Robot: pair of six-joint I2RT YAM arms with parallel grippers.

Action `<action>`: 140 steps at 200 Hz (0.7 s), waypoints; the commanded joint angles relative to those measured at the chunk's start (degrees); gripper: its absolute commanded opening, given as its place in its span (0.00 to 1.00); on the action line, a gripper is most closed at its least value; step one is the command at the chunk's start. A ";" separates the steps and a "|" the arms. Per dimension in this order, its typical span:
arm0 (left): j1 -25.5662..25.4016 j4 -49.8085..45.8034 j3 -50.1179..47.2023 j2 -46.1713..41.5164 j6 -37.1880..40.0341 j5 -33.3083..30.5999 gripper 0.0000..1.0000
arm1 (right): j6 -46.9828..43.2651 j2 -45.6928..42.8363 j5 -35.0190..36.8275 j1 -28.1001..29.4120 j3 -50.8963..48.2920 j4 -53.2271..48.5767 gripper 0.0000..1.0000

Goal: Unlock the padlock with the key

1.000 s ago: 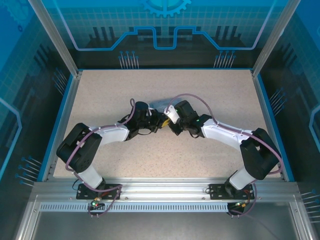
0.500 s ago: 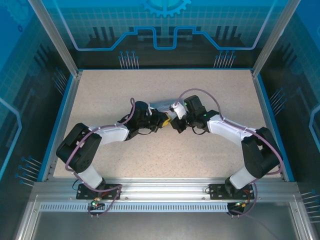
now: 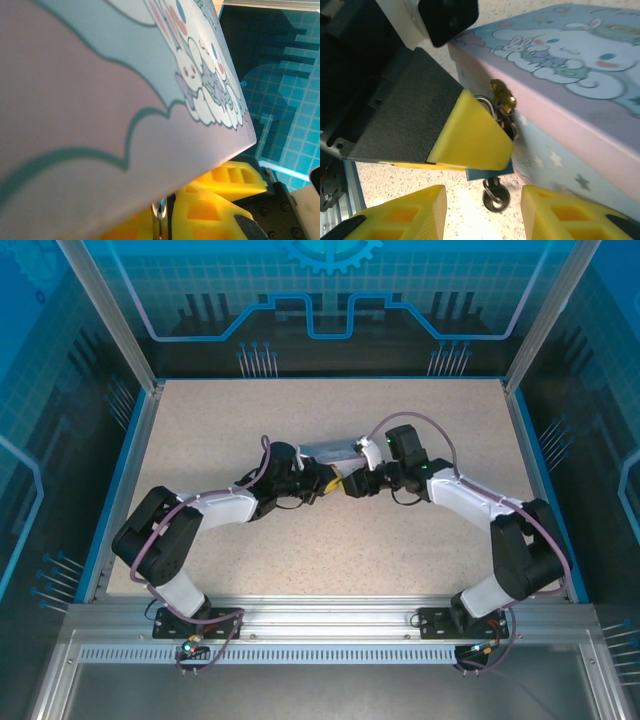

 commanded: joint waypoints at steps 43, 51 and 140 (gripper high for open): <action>0.27 -2.92 -0.66 -0.32 4.05 0.18 0.00 | 10.02 -5.86 0.60 -3.25 -6.11 6.20 0.54; 0.27 -3.78 -0.73 -0.39 5.07 0.26 0.00 | 11.96 -5.41 0.15 -3.08 -6.72 7.58 0.55; -1.00 -10.48 -1.79 1.93 13.06 1.49 0.29 | 24.15 0.78 1.92 0.54 -13.20 20.75 0.59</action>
